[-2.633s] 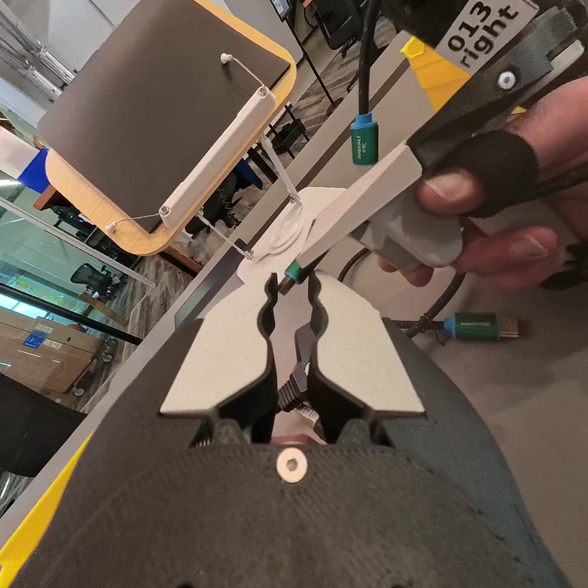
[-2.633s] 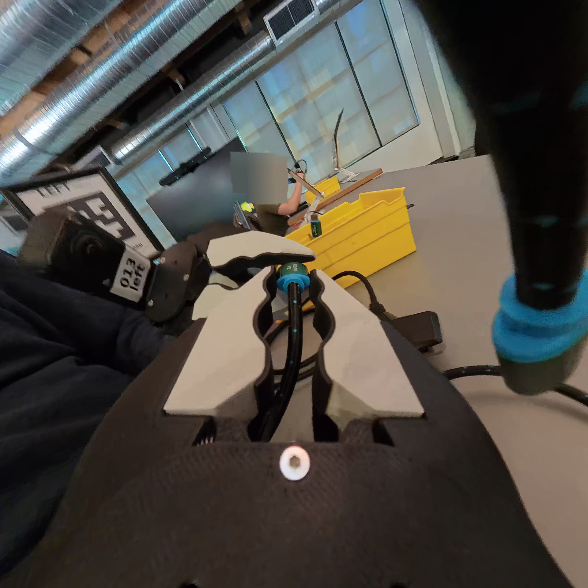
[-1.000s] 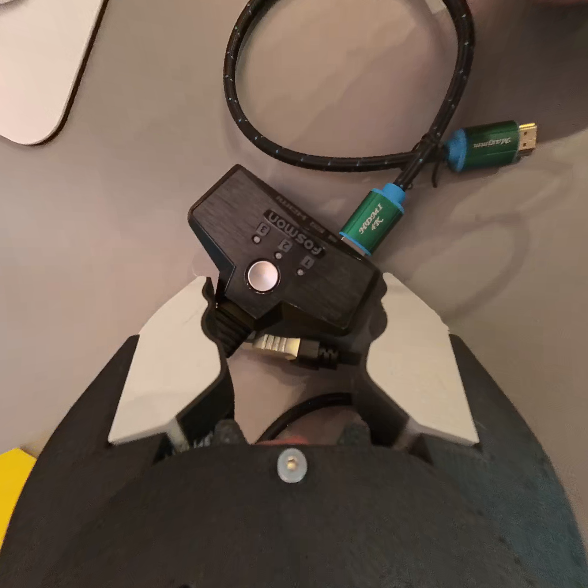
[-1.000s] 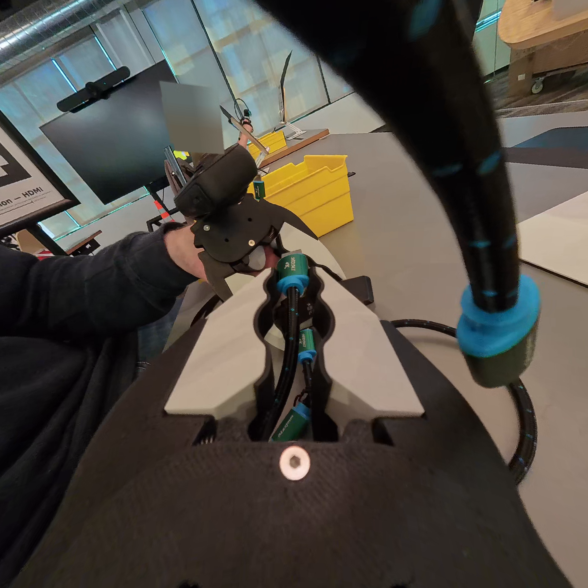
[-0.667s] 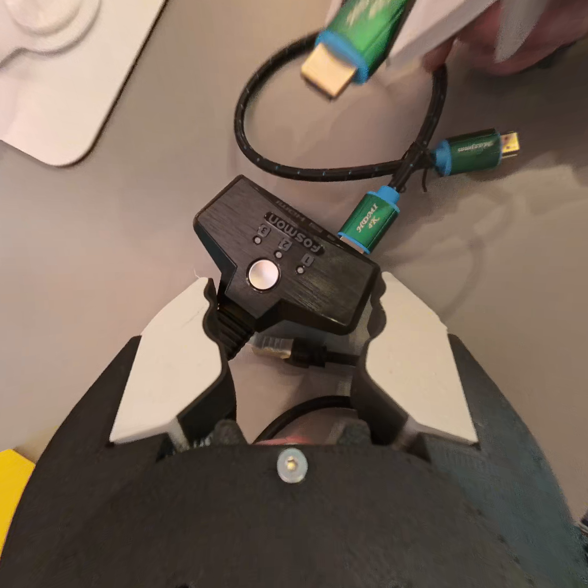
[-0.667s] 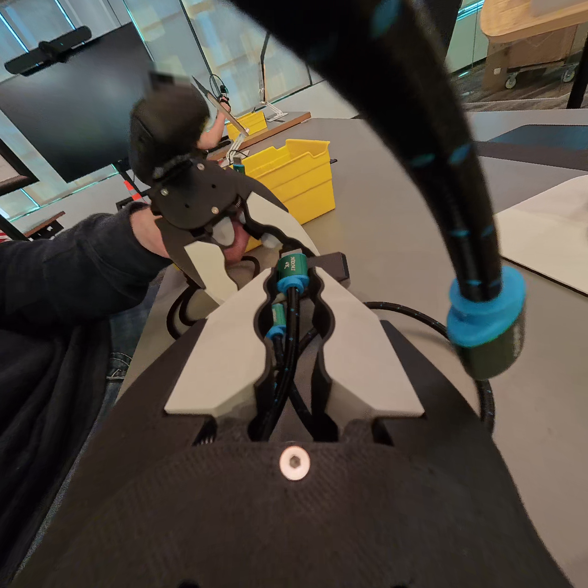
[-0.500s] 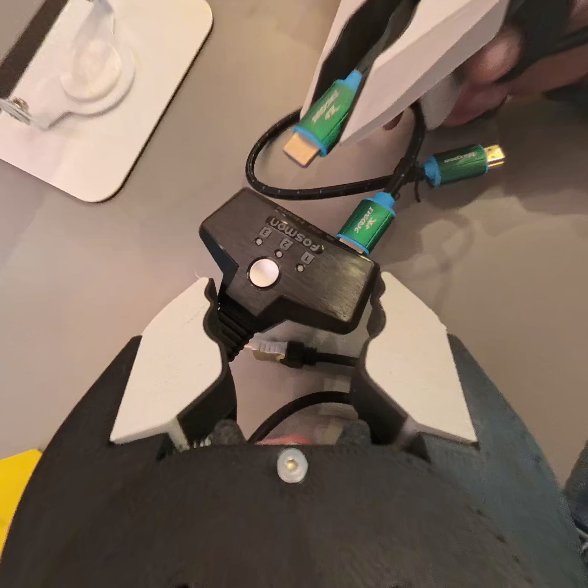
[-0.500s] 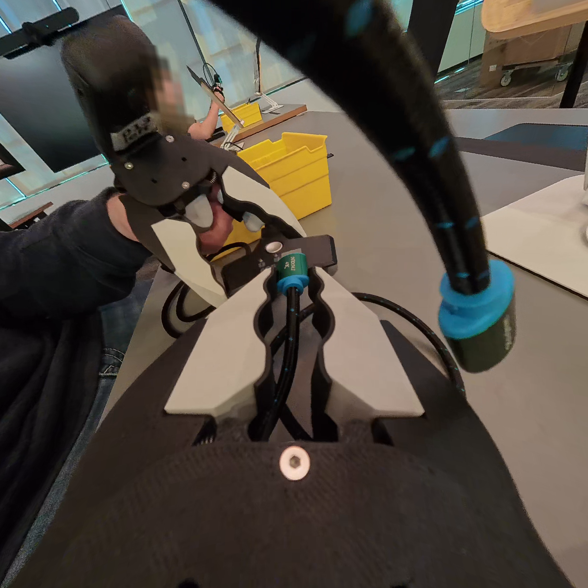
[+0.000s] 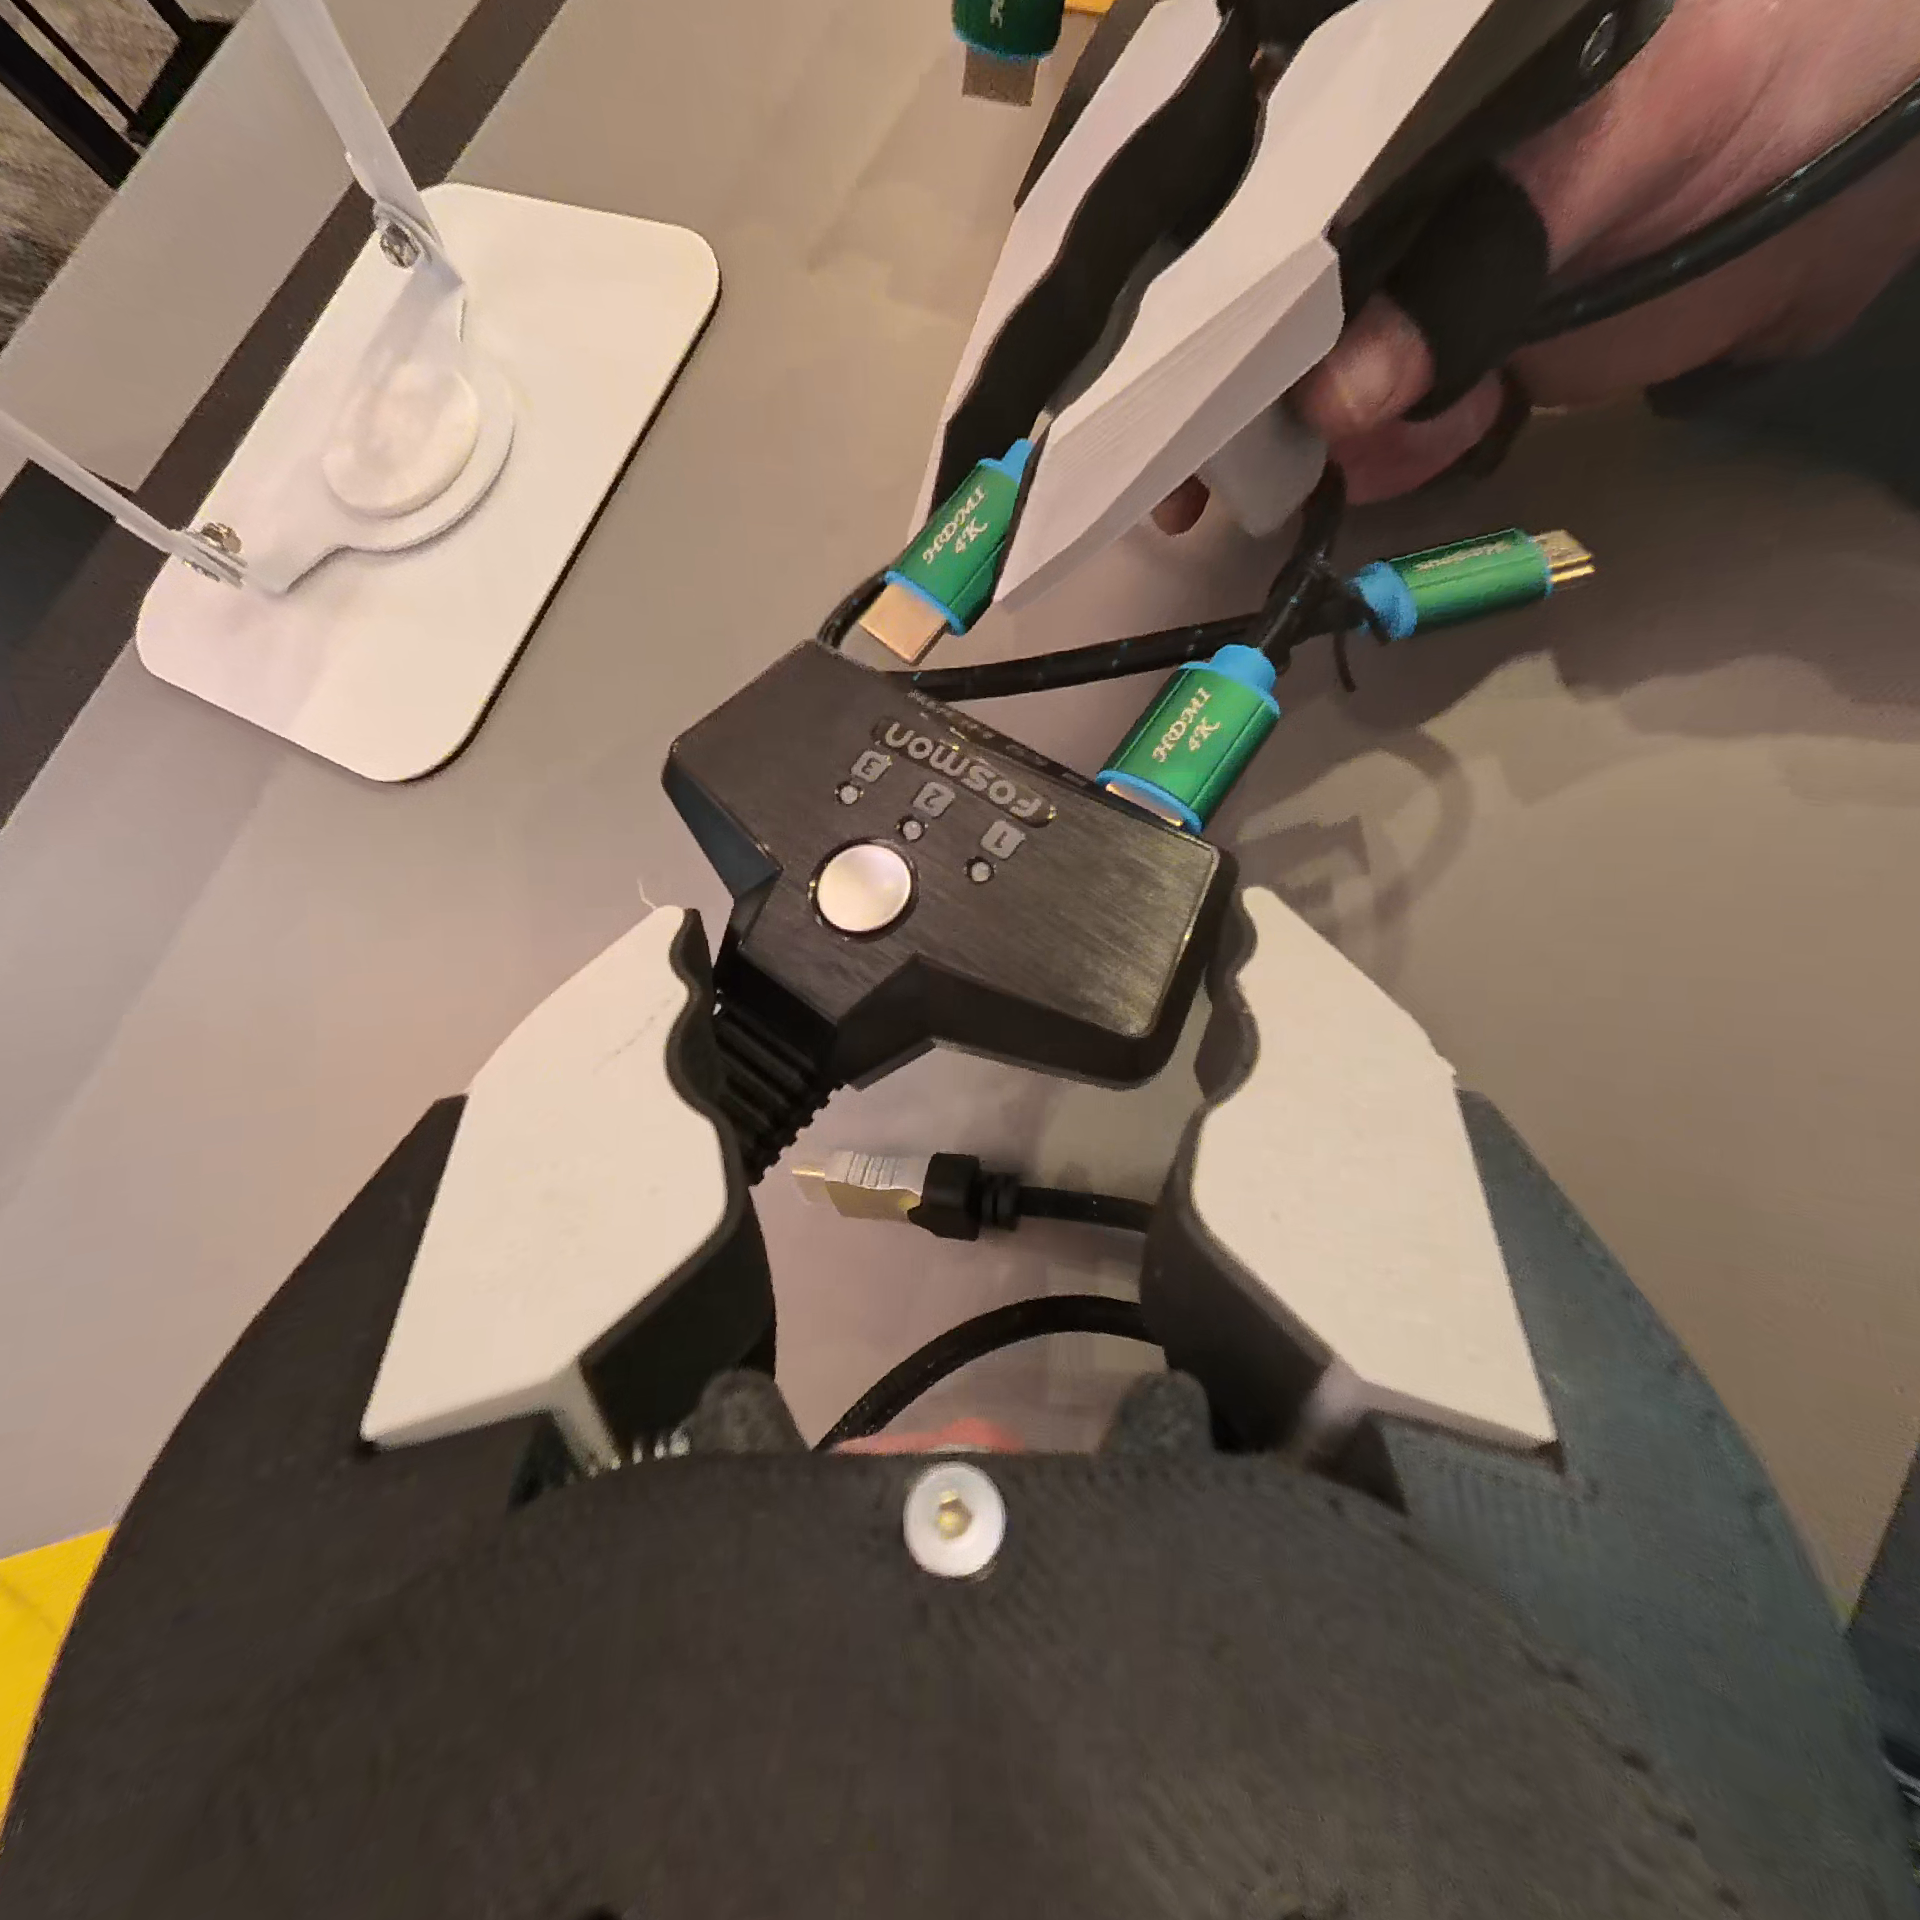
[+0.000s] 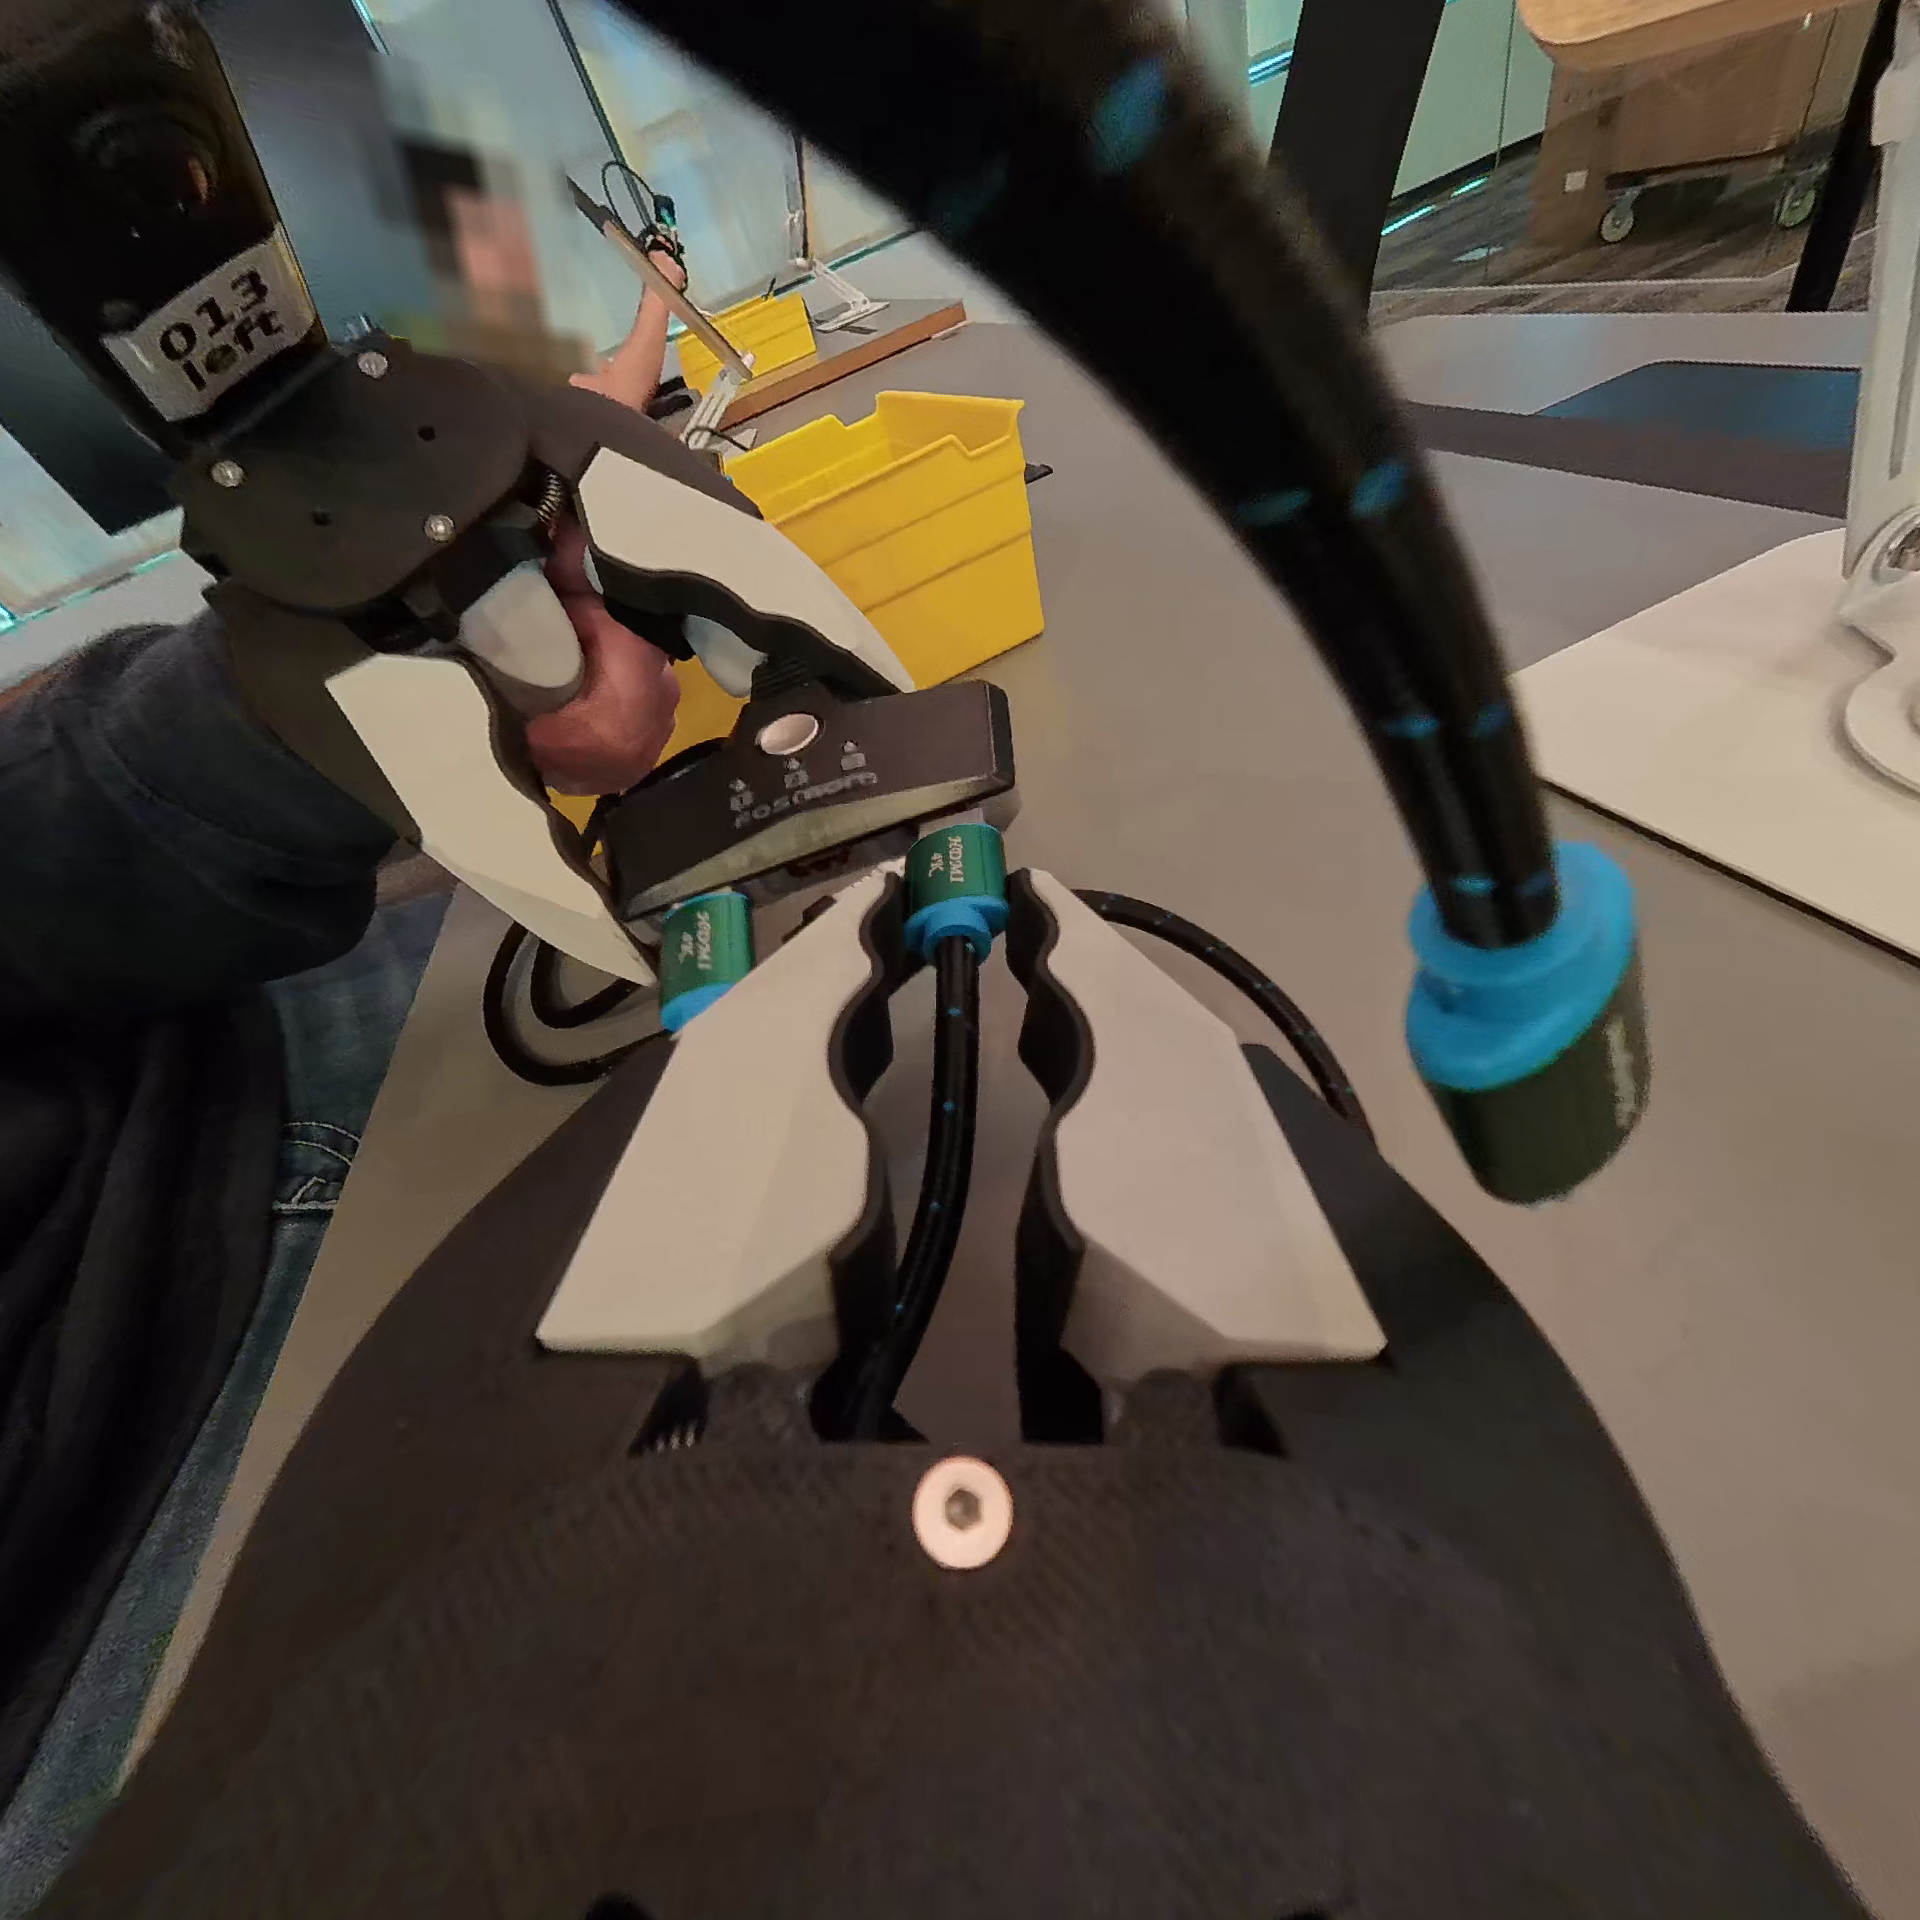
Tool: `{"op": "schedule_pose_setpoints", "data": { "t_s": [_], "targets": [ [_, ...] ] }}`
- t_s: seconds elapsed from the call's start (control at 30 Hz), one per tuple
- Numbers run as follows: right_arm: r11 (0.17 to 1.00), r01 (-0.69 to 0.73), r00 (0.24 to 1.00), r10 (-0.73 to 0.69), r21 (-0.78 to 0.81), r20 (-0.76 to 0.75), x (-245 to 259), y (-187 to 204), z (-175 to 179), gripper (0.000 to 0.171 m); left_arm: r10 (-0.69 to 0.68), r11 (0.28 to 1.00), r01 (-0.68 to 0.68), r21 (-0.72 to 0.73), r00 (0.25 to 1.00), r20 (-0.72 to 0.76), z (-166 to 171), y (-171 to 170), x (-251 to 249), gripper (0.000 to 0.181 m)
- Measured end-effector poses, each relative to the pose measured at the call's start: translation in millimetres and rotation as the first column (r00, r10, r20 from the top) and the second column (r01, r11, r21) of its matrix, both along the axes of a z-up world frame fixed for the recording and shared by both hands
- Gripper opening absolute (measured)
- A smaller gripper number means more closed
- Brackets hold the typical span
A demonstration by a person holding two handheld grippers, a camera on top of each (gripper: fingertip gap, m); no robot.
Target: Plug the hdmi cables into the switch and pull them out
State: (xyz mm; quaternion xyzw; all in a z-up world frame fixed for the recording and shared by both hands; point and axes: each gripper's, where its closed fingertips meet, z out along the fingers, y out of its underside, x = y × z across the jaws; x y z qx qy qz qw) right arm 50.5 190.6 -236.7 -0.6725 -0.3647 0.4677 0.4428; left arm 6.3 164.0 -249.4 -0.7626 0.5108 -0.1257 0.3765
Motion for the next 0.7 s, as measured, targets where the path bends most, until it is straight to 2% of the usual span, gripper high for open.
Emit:
{"op": "schedule_pose_setpoints", "data": {
  "t_s": [0.03, 0.27, 0.7],
  "targets": [
    [1.0, 0.0, 1.0, 0.0, 0.01, 0.007, 0, 0, 0, 0.017, -0.003, 1.0, 0.003, -0.005, 1.0, 0.017, 2, -1, 1, 0.09],
    [0.998, -0.023, 0.999, 0.026, 0.052, -0.045, 0, -6, 13, 0.017, -0.027, 0.999, 0.031, -0.032, 0.991, 0.128, 12, -5, 4, 0.09],
    [0.998, -0.06, 0.995, 0.062, 0.027, -0.077, -1, -11, 16, 0.017, -0.048, 0.999, 0.046, 0.02, 0.988, 0.15, 16, -8, 6, 0.09]
  ]
}}
